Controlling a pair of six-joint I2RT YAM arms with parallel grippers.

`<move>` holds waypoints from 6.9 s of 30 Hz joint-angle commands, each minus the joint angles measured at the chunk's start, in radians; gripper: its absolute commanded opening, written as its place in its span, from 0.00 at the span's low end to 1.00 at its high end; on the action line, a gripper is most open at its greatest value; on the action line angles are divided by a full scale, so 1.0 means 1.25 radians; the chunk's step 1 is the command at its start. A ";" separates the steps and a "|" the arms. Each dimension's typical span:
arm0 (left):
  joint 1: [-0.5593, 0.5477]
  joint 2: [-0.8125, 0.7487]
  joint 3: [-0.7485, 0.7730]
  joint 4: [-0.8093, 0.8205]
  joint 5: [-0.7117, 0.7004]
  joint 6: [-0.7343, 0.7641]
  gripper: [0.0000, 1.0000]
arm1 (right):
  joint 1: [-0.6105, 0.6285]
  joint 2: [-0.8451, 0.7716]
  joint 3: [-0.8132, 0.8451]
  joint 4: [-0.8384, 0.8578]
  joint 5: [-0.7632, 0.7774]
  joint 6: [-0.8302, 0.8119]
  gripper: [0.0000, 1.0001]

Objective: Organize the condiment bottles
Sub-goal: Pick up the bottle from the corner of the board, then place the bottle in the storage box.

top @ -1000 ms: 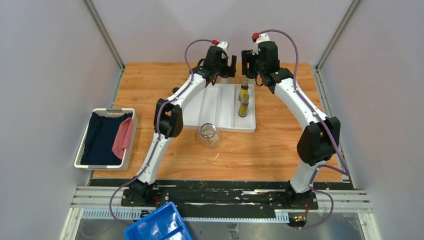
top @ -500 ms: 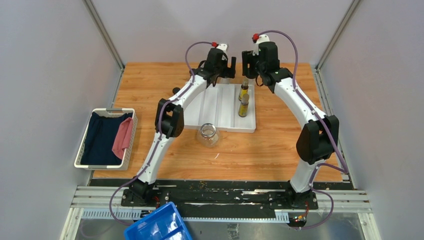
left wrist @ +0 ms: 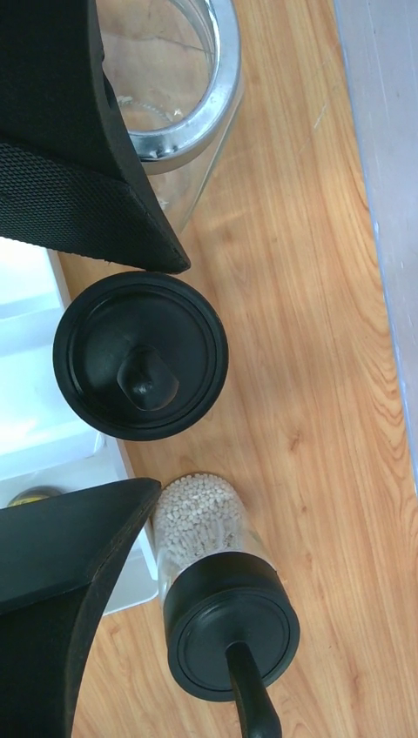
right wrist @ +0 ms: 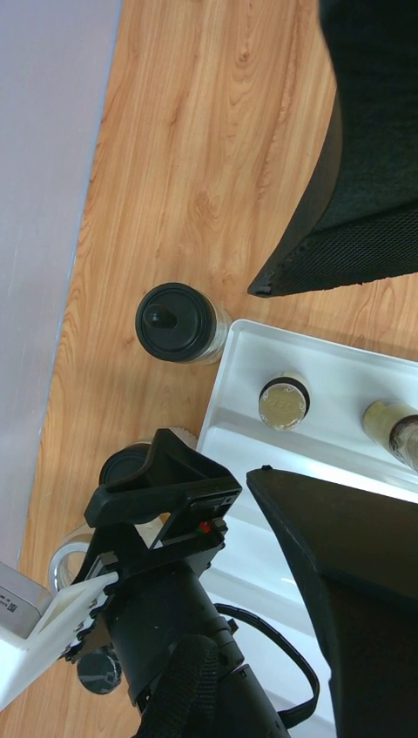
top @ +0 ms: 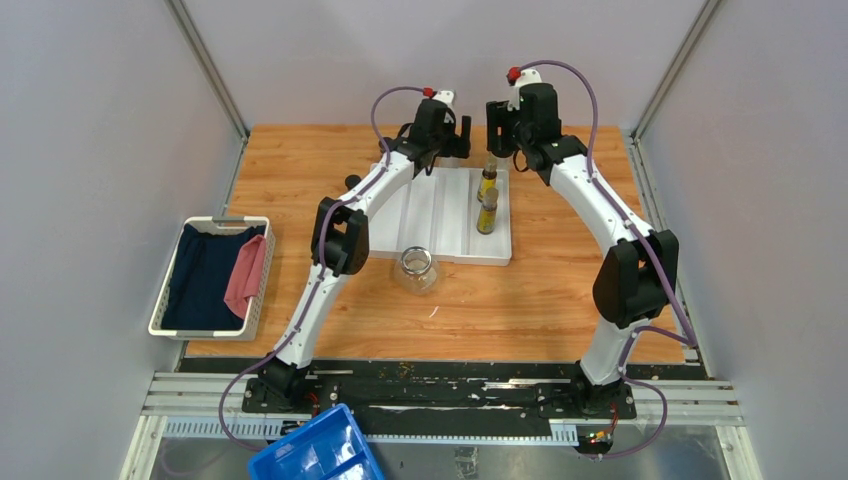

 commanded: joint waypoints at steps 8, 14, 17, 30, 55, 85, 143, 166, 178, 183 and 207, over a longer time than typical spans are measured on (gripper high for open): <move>-0.003 0.019 0.021 0.020 -0.016 -0.015 0.83 | -0.022 0.008 0.030 -0.018 -0.018 0.003 0.75; -0.003 0.019 0.020 0.016 -0.019 -0.015 0.66 | -0.025 0.002 0.026 -0.018 -0.019 0.007 0.75; -0.003 0.018 0.018 0.011 -0.018 -0.013 0.61 | -0.025 -0.002 0.025 -0.018 -0.019 0.008 0.75; -0.005 0.001 0.001 0.010 -0.028 0.001 0.00 | -0.025 -0.013 0.011 -0.006 -0.021 0.012 0.75; -0.020 -0.054 -0.002 0.078 -0.068 0.077 0.00 | -0.026 -0.020 -0.004 0.028 -0.020 0.010 0.75; -0.023 -0.093 0.014 0.127 -0.082 0.093 0.00 | -0.025 -0.024 -0.011 0.035 -0.016 0.006 0.75; 0.013 -0.587 -0.639 0.196 -0.295 0.018 0.00 | 0.003 -0.147 -0.069 -0.008 -0.019 0.037 0.75; 0.076 -0.550 -0.723 0.256 -0.272 -0.075 0.00 | 0.018 -0.121 -0.067 -0.003 -0.009 0.030 0.75; 0.076 -0.539 -0.718 0.256 -0.182 -0.084 0.00 | 0.021 -0.121 -0.071 0.000 -0.002 0.028 0.75; 0.058 -0.531 -0.695 0.254 -0.116 -0.042 0.00 | 0.022 -0.126 -0.077 0.000 0.001 0.028 0.75; -0.027 -0.492 -0.618 0.242 0.052 0.128 0.00 | 0.012 -0.140 -0.085 -0.002 0.057 0.027 0.75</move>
